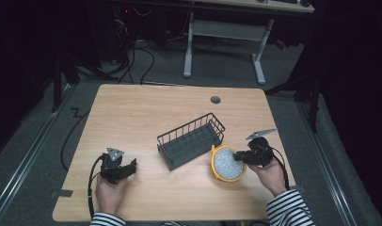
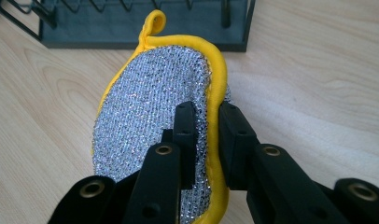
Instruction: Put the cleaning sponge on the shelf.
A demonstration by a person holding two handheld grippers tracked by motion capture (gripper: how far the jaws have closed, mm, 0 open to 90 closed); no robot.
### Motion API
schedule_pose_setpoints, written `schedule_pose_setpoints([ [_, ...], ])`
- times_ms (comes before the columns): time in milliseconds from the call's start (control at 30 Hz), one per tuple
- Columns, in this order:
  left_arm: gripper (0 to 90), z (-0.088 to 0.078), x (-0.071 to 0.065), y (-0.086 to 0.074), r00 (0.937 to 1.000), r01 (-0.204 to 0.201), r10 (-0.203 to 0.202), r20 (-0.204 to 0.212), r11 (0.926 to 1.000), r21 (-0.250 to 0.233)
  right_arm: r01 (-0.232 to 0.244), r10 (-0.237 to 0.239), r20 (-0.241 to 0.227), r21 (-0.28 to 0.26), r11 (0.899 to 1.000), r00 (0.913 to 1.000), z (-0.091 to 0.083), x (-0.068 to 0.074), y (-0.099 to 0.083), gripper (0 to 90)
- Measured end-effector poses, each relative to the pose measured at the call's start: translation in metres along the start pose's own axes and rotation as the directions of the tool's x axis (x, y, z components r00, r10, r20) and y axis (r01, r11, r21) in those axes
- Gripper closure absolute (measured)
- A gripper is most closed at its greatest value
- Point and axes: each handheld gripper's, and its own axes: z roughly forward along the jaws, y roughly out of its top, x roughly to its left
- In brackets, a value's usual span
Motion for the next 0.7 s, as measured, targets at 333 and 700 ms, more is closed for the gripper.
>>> schedule_pose_setpoints([
  [333,31.2,0.000,0.000,0.000,1.0000,0.000,0.000,0.000,1.0000,0.000,0.029,-0.028,0.016,-0.069,0.997,0.9995,-0.026,0.002,0.015,78.4],
  [700,32.4,-0.001,0.000,-0.001,1.0000,0.004,-0.004,0.003,1.0000,-0.004,0.042,-0.045,-0.021,-0.129,0.991,0.9988,-0.035,0.007,0.034,78.4],
])
